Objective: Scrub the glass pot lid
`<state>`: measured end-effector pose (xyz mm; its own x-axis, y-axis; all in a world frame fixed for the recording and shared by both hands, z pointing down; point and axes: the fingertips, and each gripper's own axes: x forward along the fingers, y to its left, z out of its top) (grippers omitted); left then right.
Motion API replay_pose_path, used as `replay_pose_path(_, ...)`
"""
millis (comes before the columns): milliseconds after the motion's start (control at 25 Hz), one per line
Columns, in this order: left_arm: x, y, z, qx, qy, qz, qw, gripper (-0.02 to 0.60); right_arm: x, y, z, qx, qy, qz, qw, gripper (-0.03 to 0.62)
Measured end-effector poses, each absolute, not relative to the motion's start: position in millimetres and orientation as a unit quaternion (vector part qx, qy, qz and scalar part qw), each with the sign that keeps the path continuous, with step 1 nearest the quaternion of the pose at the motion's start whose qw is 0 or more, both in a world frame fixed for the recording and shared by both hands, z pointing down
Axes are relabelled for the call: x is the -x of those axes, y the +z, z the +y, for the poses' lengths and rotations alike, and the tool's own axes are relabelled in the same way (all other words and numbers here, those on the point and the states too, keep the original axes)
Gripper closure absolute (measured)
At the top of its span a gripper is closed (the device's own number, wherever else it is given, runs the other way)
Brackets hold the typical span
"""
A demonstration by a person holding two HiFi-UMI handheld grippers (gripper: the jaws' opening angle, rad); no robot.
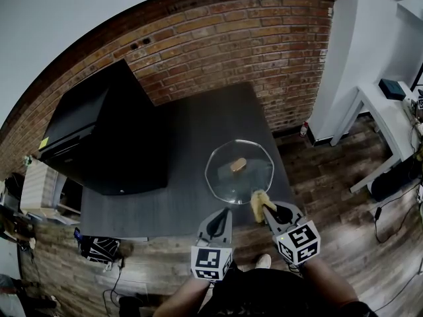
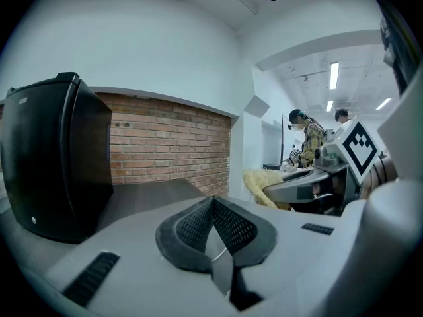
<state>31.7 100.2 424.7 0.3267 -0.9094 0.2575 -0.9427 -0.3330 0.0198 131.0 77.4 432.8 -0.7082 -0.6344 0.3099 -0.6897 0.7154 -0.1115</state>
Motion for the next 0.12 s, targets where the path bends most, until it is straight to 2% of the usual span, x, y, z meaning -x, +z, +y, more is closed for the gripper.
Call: replay_pose_path(120, -33.2, 422.7, 99.8, -0.81, 0.101, -0.572, 0.082, 0.548, -132.5, 431.5, 77.3, -0.361, 0.109, -0.918, 0.125, 0.548)
